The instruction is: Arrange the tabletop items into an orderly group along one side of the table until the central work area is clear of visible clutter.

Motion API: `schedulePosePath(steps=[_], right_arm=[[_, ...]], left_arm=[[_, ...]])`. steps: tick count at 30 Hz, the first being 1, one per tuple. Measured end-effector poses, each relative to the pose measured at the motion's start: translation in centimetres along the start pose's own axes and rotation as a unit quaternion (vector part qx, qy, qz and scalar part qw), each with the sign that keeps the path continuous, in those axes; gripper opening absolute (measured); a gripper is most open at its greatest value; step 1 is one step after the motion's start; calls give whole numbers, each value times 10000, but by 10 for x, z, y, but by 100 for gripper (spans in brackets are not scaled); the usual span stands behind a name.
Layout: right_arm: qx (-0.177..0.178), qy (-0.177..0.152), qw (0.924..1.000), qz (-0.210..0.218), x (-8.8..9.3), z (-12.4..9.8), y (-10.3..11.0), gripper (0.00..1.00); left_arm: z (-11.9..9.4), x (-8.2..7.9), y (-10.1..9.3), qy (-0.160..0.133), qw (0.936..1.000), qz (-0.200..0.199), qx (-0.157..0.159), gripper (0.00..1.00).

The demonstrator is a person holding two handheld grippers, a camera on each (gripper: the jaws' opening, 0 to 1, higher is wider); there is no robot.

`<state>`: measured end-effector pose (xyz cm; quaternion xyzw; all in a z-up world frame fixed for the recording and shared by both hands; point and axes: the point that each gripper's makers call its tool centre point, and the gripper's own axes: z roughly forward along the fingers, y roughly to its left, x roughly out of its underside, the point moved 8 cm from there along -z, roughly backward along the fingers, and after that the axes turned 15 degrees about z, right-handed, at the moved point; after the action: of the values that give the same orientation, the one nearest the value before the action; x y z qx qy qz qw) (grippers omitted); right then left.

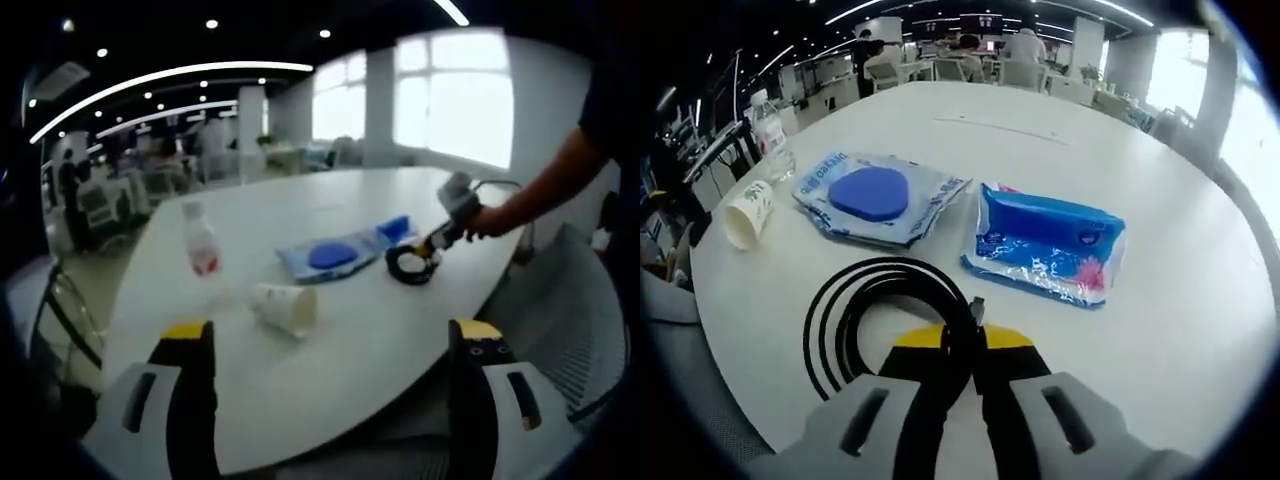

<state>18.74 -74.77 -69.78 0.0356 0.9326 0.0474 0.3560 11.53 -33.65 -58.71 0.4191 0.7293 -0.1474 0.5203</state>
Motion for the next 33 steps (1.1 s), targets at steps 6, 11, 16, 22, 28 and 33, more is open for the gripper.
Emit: schedulePosePath(steps=[6, 11, 16, 22, 28, 33], right_arm=[[31, 44, 9999, -158, 0, 2, 1, 10], [77, 79, 9996, -253, 2, 5, 0, 10], [60, 32, 9988, -485, 1, 6, 1, 11], [37, -119, 9983, -571, -3, 0, 4, 17], [-72, -231, 9986, -463, -1, -10, 8, 25], [-224, -396, 9984, -322, 1, -22, 11, 34]], left_arm=[[0, -1, -1, -1, 10000, -5, -19, 93], [-1, -2, -1, -4, 10000, -5, -35, 92], [-1, -2, 0, -9, 10000, -8, -46, 91], [0, -2, 0, 9, 10000, 2, -36, 91], [0, -2, 0, 30, 10000, 47, -10, 92], [1, -1, 0, 72, 9999, 68, 36, 93]])
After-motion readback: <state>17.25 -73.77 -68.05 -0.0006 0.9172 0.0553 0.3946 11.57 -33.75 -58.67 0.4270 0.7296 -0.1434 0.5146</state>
